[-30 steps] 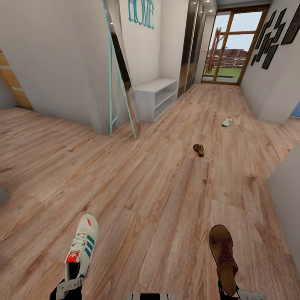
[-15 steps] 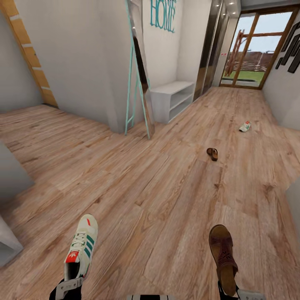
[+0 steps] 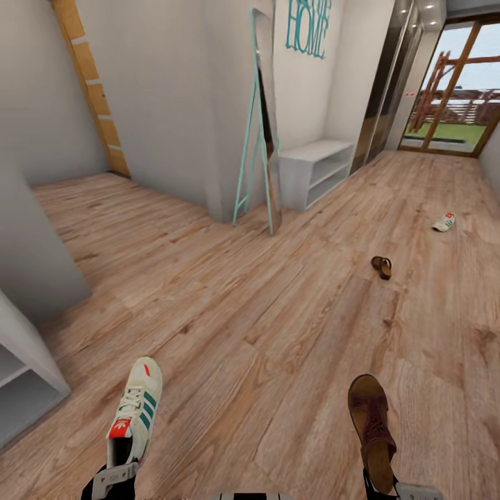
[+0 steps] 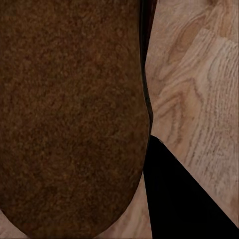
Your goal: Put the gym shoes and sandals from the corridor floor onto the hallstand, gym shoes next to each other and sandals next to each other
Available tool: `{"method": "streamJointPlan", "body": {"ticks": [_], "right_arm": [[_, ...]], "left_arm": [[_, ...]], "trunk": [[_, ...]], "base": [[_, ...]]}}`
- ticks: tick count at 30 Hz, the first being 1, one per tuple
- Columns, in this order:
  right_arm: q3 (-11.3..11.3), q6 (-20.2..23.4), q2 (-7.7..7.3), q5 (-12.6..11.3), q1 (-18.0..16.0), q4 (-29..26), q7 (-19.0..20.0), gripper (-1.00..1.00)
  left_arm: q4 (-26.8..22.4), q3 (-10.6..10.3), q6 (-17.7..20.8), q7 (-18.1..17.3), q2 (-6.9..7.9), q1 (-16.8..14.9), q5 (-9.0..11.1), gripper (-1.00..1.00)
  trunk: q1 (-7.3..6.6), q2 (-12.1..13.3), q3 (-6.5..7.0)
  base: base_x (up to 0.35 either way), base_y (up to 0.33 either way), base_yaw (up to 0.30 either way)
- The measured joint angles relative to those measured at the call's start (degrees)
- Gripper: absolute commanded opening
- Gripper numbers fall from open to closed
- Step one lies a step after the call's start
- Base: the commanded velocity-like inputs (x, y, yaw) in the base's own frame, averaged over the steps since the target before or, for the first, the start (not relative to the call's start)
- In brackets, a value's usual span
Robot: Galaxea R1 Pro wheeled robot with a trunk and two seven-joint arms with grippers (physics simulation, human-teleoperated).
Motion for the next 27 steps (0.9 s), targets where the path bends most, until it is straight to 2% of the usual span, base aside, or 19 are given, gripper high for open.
{"method": "streamJointPlan", "body": {"ticks": [27], "right_arm": [[0.0, 0.0, 0.05, 0.1, 0.0, 0.1, 0.0, -1.00]], "left_arm": [[0.3, 0.0, -0.1, 0.0, 0.02, 0.0, 0.0, -1.00]], "trunk": [[0.00, 0.0, 1.32]], "base": [[0.000, 0.000, 0.241]]}}
